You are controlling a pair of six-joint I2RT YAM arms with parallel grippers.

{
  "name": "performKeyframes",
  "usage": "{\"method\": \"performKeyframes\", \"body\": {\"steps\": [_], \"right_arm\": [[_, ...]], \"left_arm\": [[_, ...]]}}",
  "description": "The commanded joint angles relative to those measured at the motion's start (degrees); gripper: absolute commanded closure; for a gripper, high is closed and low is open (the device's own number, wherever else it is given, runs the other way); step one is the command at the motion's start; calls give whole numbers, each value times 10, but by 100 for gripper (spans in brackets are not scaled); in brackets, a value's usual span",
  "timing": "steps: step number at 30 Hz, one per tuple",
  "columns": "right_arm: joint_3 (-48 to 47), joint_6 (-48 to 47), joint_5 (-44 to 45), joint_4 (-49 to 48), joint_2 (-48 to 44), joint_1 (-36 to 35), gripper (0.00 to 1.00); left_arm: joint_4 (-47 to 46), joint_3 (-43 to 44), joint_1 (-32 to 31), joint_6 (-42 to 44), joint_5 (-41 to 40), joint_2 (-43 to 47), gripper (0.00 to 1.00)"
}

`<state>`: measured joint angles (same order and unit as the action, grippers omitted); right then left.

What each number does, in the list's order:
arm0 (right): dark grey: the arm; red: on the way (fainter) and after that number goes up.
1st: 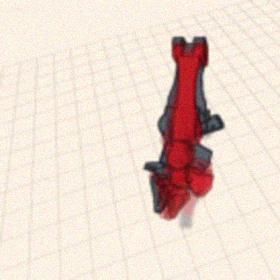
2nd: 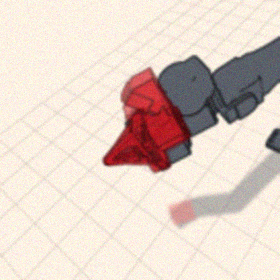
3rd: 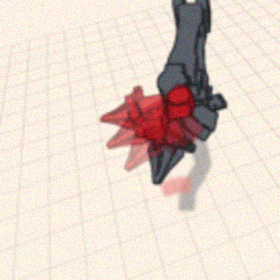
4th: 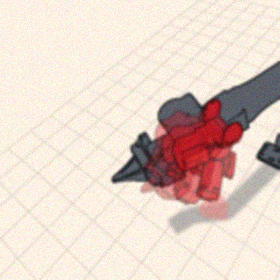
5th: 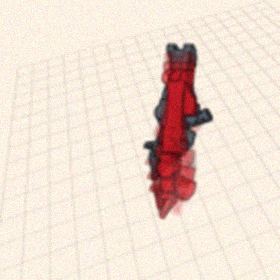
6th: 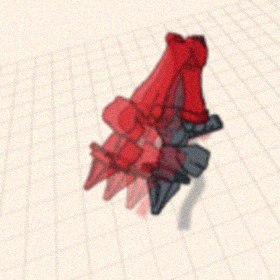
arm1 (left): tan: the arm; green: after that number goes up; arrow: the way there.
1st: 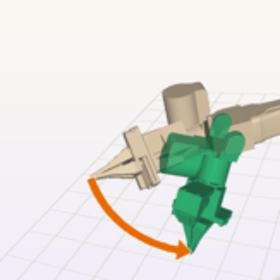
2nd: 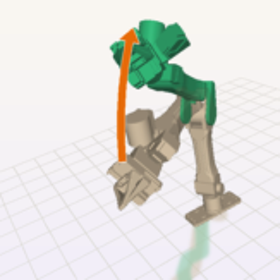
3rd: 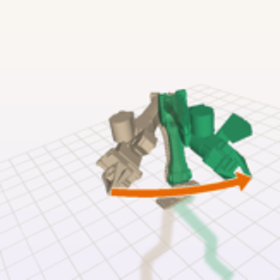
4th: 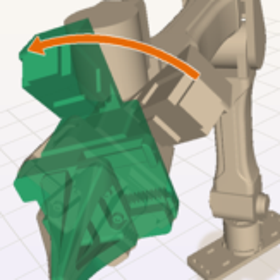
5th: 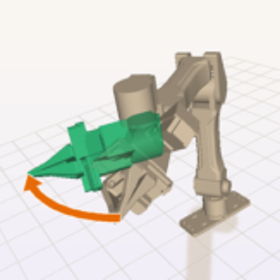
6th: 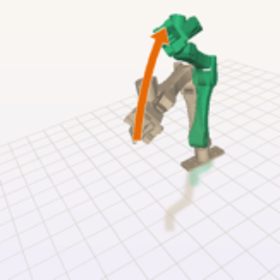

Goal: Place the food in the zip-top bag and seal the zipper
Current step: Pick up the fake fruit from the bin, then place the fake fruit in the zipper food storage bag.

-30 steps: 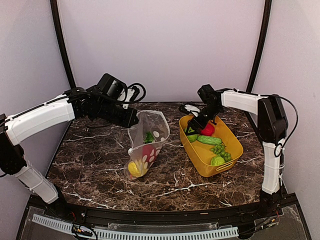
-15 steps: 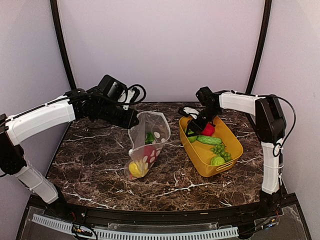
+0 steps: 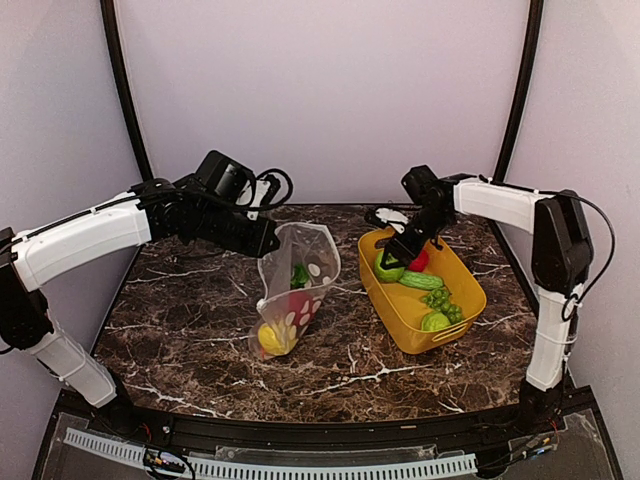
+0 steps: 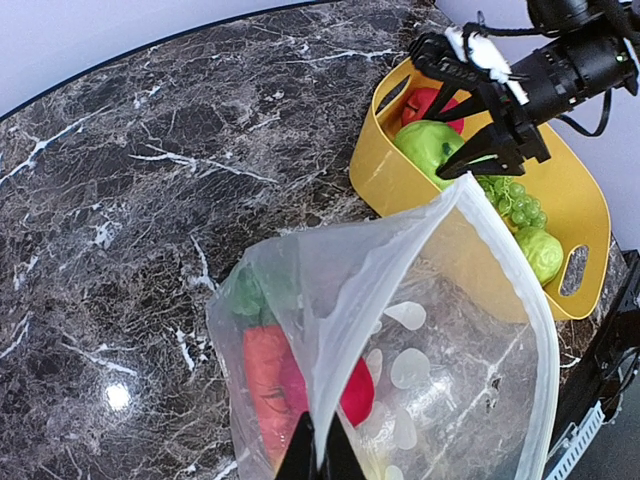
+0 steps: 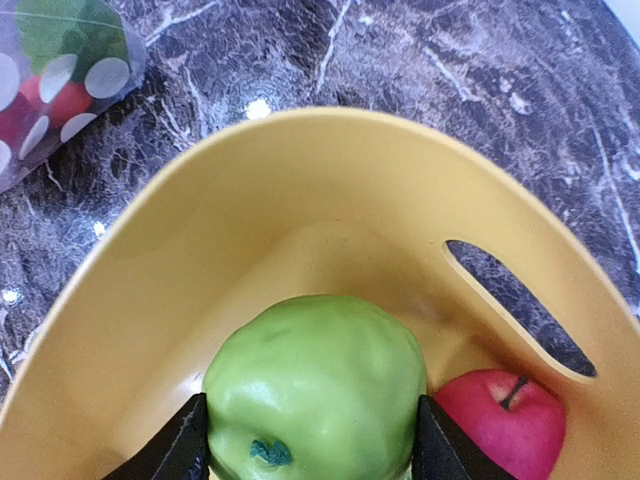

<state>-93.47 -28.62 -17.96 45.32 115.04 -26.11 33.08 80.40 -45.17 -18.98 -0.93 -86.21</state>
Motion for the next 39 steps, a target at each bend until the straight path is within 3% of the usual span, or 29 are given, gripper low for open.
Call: {"method": "performKeyframes", "body": {"steps": [1, 7, 12, 19, 29, 34, 39], "right_arm": [[7, -1, 7, 14, -85, 2, 54], [-33, 16, -67, 40, -151, -7, 53], [-139, 14, -162, 108, -140, -42, 53], [-222, 5, -265, 117, -117, -119, 51], [-259, 2, -257, 111, -49, -177, 48], [-263, 33, -169, 80, -34, -183, 27], [-264, 38, -172, 83, -51, -183, 23]], "left_arm": [[-7, -14, 0, -8, 5, 22, 99], [-12, -10, 0, -8, 7, 18, 99], [-9, -4, 0, -6, 7, 15, 99], [-11, -10, 0, -12, 3, 20, 99], [3, -15, 0, -10, -3, 42, 99], [-2, -23, 0, -13, -6, 48, 99], [-12, -43, 0, -9, -12, 56, 99]]}}
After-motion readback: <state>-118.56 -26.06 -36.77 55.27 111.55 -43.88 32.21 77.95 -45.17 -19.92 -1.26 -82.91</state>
